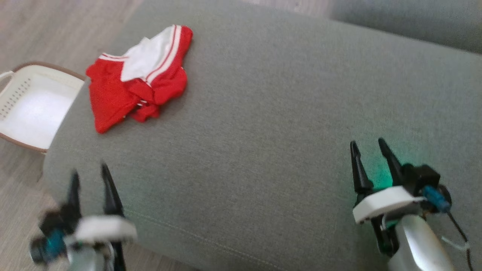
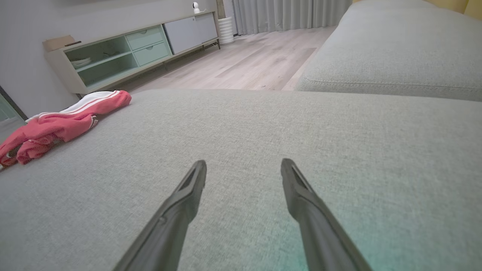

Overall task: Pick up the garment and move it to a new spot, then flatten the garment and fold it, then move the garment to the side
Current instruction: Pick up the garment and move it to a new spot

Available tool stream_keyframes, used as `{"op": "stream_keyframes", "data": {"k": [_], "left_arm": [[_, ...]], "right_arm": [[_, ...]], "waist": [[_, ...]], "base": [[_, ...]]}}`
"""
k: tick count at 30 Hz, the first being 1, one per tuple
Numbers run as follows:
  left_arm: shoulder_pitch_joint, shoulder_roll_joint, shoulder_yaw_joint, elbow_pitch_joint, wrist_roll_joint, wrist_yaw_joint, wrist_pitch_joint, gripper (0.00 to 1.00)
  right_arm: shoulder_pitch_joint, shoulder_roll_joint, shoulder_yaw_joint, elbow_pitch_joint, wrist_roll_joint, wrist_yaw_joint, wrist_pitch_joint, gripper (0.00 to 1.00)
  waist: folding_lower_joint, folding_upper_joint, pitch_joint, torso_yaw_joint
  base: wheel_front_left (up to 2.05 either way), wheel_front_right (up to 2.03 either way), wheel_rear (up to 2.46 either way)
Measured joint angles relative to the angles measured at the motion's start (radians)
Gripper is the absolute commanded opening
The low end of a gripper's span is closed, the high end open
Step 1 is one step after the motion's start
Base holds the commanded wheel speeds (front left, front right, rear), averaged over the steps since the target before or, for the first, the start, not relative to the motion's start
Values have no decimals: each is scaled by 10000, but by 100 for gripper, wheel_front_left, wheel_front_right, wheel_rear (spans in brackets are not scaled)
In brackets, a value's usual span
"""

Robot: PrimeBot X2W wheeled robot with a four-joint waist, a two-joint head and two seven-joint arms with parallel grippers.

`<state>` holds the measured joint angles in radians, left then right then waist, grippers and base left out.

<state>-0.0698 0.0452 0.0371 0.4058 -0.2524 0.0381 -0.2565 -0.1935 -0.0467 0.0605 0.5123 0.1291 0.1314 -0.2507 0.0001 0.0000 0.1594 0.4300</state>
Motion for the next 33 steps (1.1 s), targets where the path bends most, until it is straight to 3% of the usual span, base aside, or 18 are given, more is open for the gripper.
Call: {"op": "stream_keyframes", "data": {"k": [5,10,18,22,24,29,30,31,33], "left_arm": [[-2262,201,986,134,203,-690,0,100],[-4094,805,1290,880,520,-1260,-2,100],[-6144,1639,1220,3787,198,-1618,21,100],[-7059,1960,917,4915,-316,-1701,571,100],[-7402,2038,602,5405,-840,-1703,1348,100],[-7709,2456,-4,5933,-1480,-1707,2178,100],[-7778,2545,-96,5954,-1555,-1705,2228,78],[-7830,2585,-236,5973,-1609,-1705,2224,3],[-7839,2602,-541,5967,-1615,-1705,2080,0]], "right_arm": [[-655,-12,-42,-324,-583,0,0,100],[-1394,-77,42,-754,-871,0,-2,100],[-1926,-123,159,-1480,-851,0,-15,100],[-2238,-100,291,-1837,-849,0,-82,100],[-2358,-79,332,-1935,-782,0,-104,100],[-2560,-42,328,-2100,-658,0,-132,100],[-2578,-33,311,-2102,-648,0,-132,100],[-2596,-31,284,-2088,-642,0,-132,100],[-2603,-33,186,-2002,-642,0,-132,100]], "waist": [[1,0,804,-287],[2,0,1724,-711],[1,-1,2932,-1616],[1,0,3405,-2055],[1,0,3588,-2290],[-1,0,3892,-2746],[-1,0,3911,-2797],[0,0,3894,-2824],[0,0,3794,-2833]], "base": [[0,0,0],[0,0,0],[0,0,0],[0,0,0],[0,0,0],[0,0,0],[0,0,0],[0,0,0],[0,0,0]]}}
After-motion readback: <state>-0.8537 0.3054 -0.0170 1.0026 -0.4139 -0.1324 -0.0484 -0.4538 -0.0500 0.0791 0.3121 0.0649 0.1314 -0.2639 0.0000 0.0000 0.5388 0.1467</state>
